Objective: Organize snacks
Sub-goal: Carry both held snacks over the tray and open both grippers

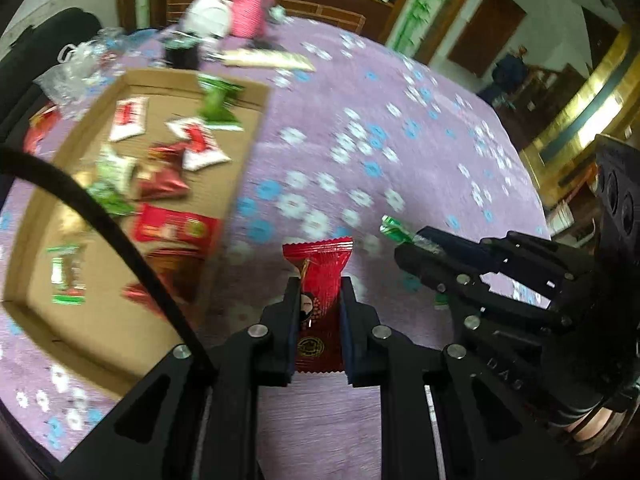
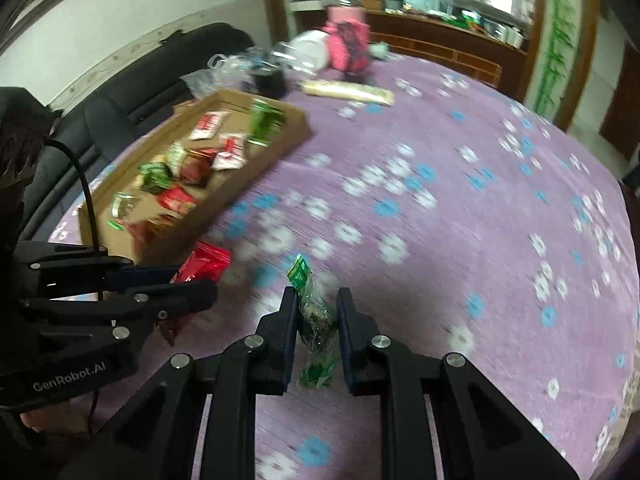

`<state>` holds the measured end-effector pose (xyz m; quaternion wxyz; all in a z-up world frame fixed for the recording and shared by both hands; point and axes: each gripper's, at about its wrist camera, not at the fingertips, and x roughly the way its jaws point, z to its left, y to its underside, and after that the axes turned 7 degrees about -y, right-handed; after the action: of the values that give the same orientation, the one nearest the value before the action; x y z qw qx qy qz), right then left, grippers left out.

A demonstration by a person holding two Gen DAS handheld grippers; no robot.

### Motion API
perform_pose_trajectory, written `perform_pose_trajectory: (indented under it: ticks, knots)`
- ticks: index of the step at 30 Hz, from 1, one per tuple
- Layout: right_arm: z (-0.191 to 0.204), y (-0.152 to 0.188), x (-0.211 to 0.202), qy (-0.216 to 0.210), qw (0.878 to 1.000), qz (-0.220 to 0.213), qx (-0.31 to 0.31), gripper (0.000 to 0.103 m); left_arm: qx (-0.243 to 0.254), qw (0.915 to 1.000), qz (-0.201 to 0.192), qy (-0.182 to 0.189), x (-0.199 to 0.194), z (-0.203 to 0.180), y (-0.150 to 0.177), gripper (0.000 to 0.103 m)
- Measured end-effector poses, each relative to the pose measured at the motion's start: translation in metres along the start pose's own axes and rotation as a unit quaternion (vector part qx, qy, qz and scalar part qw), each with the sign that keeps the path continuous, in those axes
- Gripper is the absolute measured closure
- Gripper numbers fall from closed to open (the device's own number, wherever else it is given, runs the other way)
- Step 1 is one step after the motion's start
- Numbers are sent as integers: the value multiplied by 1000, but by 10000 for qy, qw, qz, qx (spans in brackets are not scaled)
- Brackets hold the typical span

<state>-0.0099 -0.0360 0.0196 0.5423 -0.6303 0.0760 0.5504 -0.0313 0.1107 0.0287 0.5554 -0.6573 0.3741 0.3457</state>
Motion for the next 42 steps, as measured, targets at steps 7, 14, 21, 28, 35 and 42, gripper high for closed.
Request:
perform_pose_trajectory:
  ticks: [7,14,21,28,35,42]
  knots:
    - [60,-39,23,-430,9976,-55,-538,86,-546,9978,-187,-333,-20,67,-7,84]
    - [111,-67,56,-765,9937,-25,-824,86,-1021,9918,-218,-734,-25,127,-11,84]
    - [134,-77,85,-956,9924,122,-765,86,-1223,9875,-91,-991,-13,158,-11,83]
    - [145,-81,110,-867,9929,327,-746,85,-1416,9843,256,-1022,1,172,-13,83]
    - [145,-81,112,-803,9935,347,-722,78,-1358,9834,343,-1150,2,172,-14,80]
    - [128,-81,94,-800,9961,222,-298,53,-1521,9808,20,-1217,-13,169,-12,57]
